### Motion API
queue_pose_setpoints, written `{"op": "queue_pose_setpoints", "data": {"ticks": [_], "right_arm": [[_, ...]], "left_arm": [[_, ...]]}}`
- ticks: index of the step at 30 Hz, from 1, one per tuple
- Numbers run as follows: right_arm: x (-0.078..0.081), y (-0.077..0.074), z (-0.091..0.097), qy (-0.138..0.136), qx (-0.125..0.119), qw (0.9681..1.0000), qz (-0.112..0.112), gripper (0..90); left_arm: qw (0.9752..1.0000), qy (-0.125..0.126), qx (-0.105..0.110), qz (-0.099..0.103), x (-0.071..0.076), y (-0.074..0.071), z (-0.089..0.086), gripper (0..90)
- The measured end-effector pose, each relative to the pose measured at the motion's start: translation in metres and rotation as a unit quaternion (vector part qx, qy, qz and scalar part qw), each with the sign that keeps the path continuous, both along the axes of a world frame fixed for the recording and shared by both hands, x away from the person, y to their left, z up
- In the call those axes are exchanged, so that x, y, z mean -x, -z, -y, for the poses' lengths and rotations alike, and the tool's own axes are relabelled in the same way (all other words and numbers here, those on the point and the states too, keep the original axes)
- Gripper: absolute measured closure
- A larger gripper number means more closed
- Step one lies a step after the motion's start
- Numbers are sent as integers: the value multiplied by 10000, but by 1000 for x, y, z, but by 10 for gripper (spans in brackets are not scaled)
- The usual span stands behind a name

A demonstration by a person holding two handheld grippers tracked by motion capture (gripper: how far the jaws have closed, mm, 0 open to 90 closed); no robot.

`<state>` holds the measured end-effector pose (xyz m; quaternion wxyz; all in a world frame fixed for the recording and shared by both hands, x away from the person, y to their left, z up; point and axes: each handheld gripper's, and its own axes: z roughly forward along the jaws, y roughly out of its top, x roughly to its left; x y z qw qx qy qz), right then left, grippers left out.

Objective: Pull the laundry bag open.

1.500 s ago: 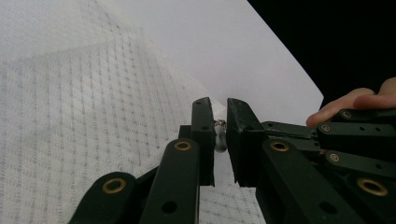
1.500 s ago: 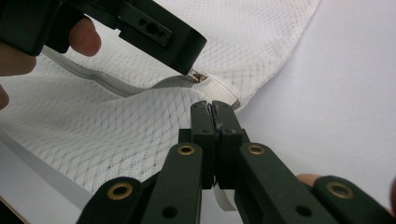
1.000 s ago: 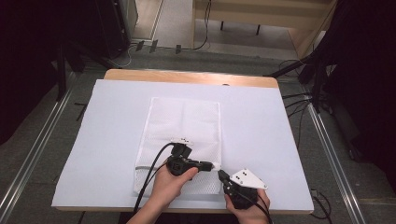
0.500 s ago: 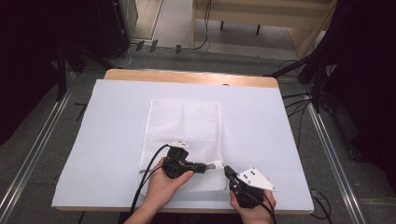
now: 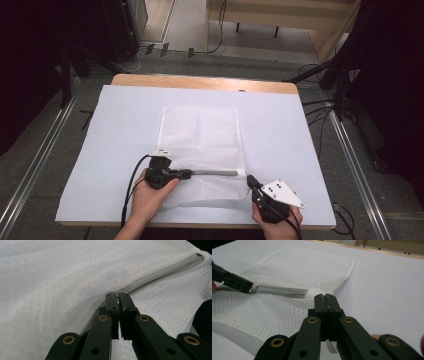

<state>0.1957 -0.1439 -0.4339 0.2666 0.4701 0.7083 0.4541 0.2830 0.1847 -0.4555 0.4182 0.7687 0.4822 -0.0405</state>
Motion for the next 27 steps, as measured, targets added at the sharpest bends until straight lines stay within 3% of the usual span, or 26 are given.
{"op": "queue_pose_setpoints", "data": {"ticks": [6,7,11,14,16,17,20,27], "right_arm": [[0,-3,5,64,-33,10000,43,900],[0,-4,5,74,-24,10000,43,900],[1,-5,4,96,35,9999,87,900],[1,-7,5,78,36,9999,102,900],[2,-7,4,81,83,9999,123,900],[2,-7,4,87,123,9998,143,900],[0,-7,6,106,71,9999,110,900],[0,-6,1,69,136,9999,52,900]], "left_arm": [[9995,-304,-19,-16,4,2,-30,884],[9990,-438,13,-25,5,3,-43,884],[9977,-670,-58,25,6,1,-63,884],[9972,-754,-13,10,7,1,-76,884],[9966,-824,-83,23,9,1,-82,884],[9955,-908,-255,73,10,1,-85,884],[9959,-900,32,-67,11,5,-95,884],[9949,-952,-322,11,14,6,-93,885]]}}
